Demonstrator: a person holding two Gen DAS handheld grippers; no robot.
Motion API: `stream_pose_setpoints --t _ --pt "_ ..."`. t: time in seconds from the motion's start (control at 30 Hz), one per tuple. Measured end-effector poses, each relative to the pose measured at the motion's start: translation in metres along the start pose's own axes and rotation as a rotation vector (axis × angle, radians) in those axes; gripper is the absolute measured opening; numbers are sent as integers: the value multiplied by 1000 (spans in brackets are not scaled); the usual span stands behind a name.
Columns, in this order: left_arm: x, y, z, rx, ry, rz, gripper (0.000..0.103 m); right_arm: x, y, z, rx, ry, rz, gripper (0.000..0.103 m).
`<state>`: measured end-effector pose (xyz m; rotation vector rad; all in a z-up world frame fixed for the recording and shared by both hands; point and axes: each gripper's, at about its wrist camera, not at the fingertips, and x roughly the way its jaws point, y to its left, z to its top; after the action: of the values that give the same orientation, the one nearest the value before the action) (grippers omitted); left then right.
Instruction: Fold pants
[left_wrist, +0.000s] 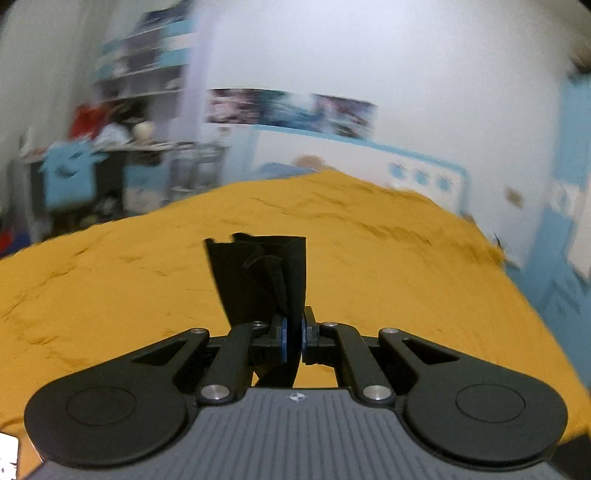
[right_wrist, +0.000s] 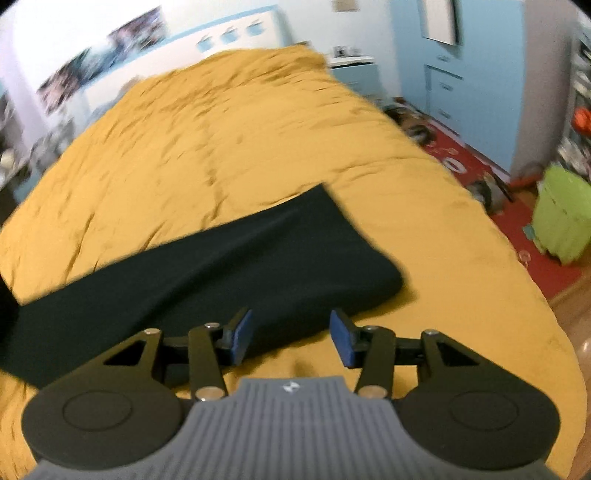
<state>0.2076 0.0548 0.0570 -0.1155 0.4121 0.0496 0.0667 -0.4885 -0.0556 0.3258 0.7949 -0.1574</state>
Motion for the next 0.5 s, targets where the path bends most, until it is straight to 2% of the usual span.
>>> stream_pose_setpoints --t 0.13,0.17,0.27,0.37,0.43,0.5 --pt "18 -77 -63 125 119 -80 6 -3 -43 3 143 -18 4 48" --pt "23 -95 -84 167 160 -95 6 -2 -54 3 192 -15 24 48" --pt "38 -132 -140 280 295 -126 6 9 -86 -1 387 -4 107 59" --pt "47 -144 -172 315 408 -136 9 26 -107 -11 568 -4 195 60" --pt "51 -141 -179 290 444 -158 18 40 -118 -16 678 -4 259 60" --pt "54 -136 -178 255 452 -179 18 52 -121 -18 733 -10 278 56"
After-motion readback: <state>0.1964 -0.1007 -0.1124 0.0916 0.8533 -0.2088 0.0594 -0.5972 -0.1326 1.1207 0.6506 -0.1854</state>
